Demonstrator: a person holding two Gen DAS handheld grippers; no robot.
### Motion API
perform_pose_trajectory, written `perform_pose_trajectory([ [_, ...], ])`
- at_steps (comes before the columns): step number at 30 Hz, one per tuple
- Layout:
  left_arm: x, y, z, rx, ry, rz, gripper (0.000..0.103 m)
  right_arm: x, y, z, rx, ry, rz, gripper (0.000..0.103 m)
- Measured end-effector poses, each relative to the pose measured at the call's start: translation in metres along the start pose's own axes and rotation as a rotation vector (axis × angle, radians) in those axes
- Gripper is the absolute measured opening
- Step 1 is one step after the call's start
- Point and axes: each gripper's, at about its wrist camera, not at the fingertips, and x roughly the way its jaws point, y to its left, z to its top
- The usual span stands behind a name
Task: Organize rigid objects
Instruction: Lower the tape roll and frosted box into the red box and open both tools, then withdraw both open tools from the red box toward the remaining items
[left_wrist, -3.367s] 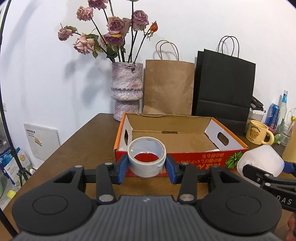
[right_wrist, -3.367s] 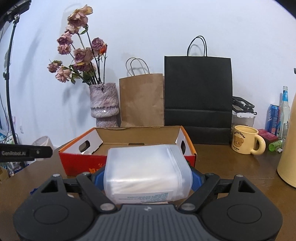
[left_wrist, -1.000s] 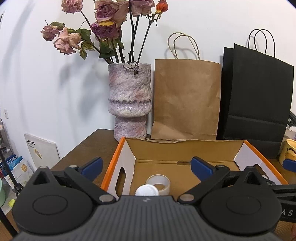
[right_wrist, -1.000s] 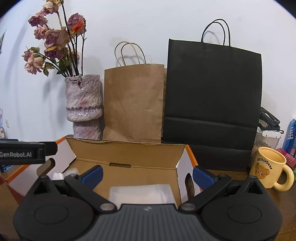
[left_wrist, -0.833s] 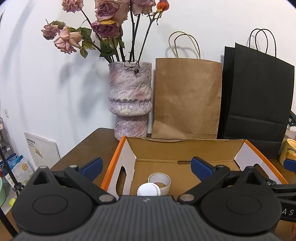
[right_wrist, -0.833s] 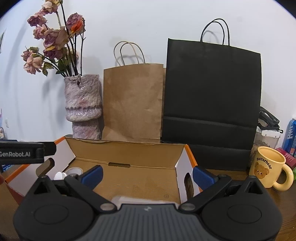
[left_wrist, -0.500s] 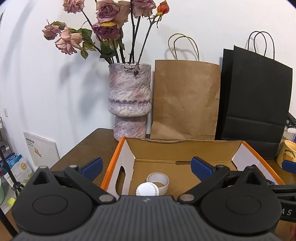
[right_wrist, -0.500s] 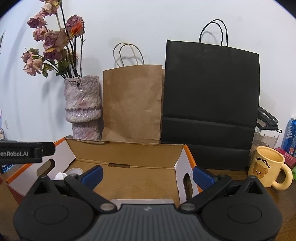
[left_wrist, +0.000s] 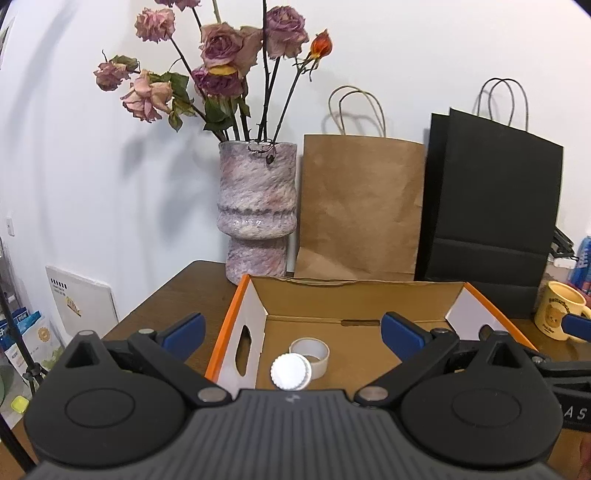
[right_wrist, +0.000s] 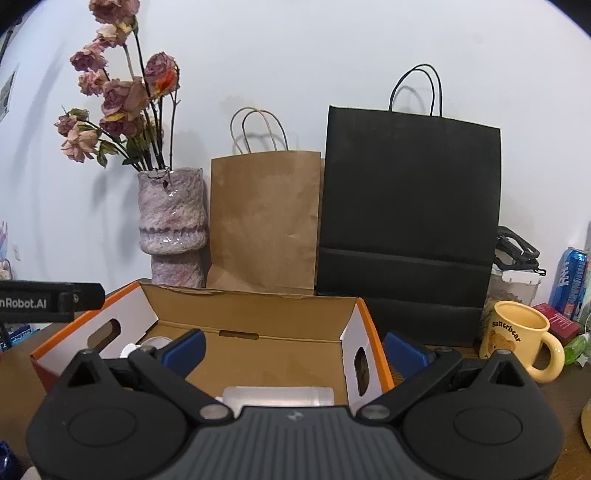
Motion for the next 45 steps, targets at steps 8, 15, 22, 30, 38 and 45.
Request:
perform_pose_trajectory([
  [8,-0.025,0.002,-0.012,0.003,-0.013,-0.021,0.103,-0.027,-0.003,-0.009,0.004,-0.001,-0.01,0.103],
  [15,-0.047,0.002,-0.025,0.013,-0.016,-0.037,0.103,-0.052,-0.004,-0.019,0.008,0.005,-0.018,0.103],
  [22,-0.065,0.007,-0.04,0.017,-0.002,-0.04,0.103,-0.078,0.002,-0.031,-0.005,0.016,-0.01,0.103],
  [30,-0.09,0.013,-0.059,0.023,0.012,-0.039,0.103,-0.112,0.016,-0.05,-0.035,0.02,-0.012,0.103],
  [38,-0.117,0.02,-0.084,0.037,0.032,-0.03,0.103,-0.142,0.024,-0.071,-0.021,0.045,-0.005,0.103],
  [45,-0.14,0.026,-0.103,0.057,0.045,-0.021,0.103,-0.166,0.026,-0.092,0.002,0.073,-0.016,0.103],
])
